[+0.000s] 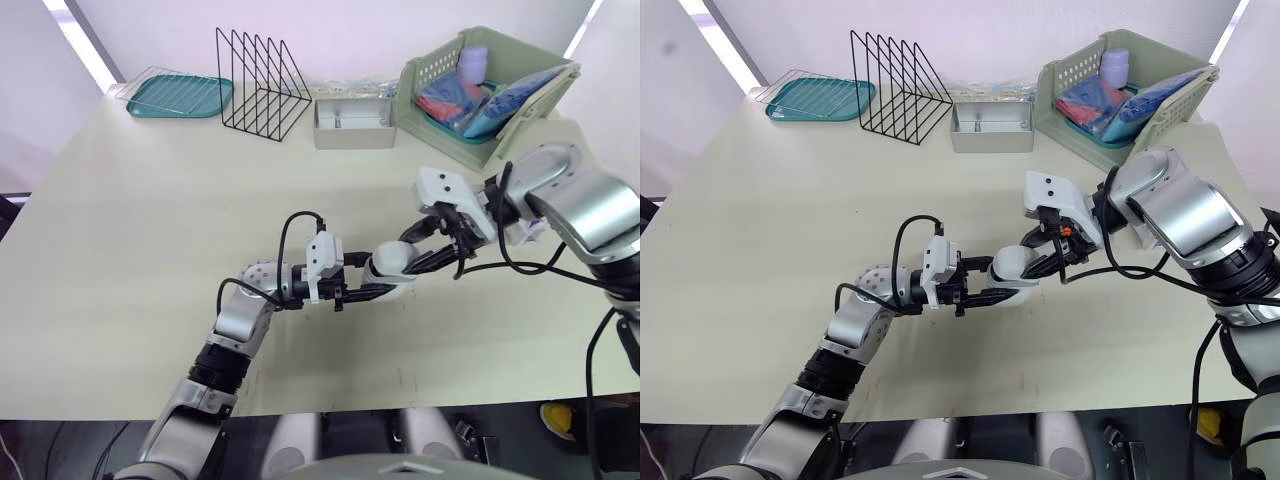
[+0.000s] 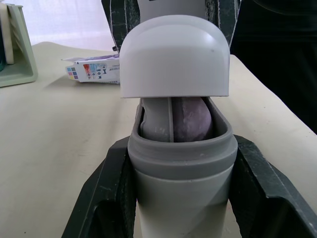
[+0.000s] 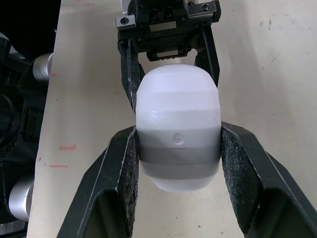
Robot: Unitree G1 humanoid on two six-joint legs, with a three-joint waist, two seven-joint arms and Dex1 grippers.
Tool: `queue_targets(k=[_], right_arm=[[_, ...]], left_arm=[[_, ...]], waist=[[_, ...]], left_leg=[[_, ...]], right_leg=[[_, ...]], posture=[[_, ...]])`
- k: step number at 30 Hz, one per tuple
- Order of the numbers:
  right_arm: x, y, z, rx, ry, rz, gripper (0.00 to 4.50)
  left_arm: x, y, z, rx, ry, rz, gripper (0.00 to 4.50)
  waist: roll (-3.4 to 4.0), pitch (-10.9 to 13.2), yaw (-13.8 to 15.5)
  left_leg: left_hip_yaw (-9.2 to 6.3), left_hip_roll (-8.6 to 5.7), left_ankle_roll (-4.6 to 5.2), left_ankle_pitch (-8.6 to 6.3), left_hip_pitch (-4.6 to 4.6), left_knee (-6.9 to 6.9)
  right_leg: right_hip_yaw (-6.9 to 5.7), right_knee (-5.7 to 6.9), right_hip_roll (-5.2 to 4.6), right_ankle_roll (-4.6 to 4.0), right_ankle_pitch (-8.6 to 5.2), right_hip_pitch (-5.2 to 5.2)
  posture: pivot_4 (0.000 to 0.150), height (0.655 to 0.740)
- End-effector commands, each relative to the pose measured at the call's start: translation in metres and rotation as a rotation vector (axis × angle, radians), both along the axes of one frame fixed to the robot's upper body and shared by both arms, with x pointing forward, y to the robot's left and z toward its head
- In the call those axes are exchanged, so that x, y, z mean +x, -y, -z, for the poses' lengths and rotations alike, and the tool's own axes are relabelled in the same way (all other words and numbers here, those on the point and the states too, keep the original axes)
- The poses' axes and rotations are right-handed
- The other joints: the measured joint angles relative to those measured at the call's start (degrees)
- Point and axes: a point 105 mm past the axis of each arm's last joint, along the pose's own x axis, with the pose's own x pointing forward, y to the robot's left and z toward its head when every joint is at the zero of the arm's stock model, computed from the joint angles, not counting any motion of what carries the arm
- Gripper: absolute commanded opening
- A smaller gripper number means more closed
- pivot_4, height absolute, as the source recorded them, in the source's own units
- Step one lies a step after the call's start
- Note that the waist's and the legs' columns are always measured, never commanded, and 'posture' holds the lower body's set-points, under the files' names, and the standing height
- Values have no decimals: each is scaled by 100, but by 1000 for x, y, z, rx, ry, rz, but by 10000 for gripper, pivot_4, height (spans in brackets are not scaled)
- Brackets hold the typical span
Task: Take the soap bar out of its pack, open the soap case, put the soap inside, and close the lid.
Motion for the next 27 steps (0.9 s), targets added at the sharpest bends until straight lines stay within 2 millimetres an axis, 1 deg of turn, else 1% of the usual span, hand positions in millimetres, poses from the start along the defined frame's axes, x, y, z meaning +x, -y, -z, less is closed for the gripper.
queue_targets(k=[1, 10, 12, 19, 21, 24, 27], right_arm=[[-2, -6, 3, -7, 10, -20, 18017], [0, -12, 17, -57, 44, -52, 18017], [2, -11, 23, -88, 58, -62, 18017], [4, -17, 36, -146, 33, -35, 18017], [6, -18, 39, -160, 17, -16, 18017], [10, -16, 44, -199, -1, 16, 18017], [10, -14, 47, -234, -20, 15, 18017]], left_arm=[[-1, 3, -6, -8, 30, 7, 19162], [-1, 4, -6, -12, 33, 3, 19162], [-1, 4, -6, -14, 34, 2, 19162], [-2, 5, -6, -16, 35, 2, 19162], [-3, 5, -5, -16, 36, 4, 19162], [-3, 5, -5, -17, 36, 6, 19162], [-4, 6, -5, -18, 36, 7, 19162]], waist=[[0, 0, 0], [-1, -3, -13], [-3, -5, -19], [-14, -25, -39], [-19, -28, -43], [-19, -35, -55], [-18, -50, -55]], left_leg=[[0, 0, 0, 0, 0, 0], [0, 1, 0, 0, 6, 0], [0, 3, 0, 0, 8, 0], [-1, 7, 0, 0, 24, 0], [-1, 8, 0, 0, 44, -4], [1, 12, -1, -1, 109, -28], [-1, 20, -1, -1, 109, -33]], right_leg=[[0, 0, 0, 0, 0, 0], [-1, 1, 1, 0, 0, 3], [-1, 2, 2, 0, 0, 4], [-1, 4, 4, 0, 0, 14], [0, 3, 4, -1, -1, 32], [0, -20, 5, -2, -3, 92], [-3, -36, 13, -2, -3, 95]], posture=[[1500, 7400], [1500, 7400], [1500, 7400], [1500, 7400], [1500, 7400], [1500, 7400], [1500, 7400]])
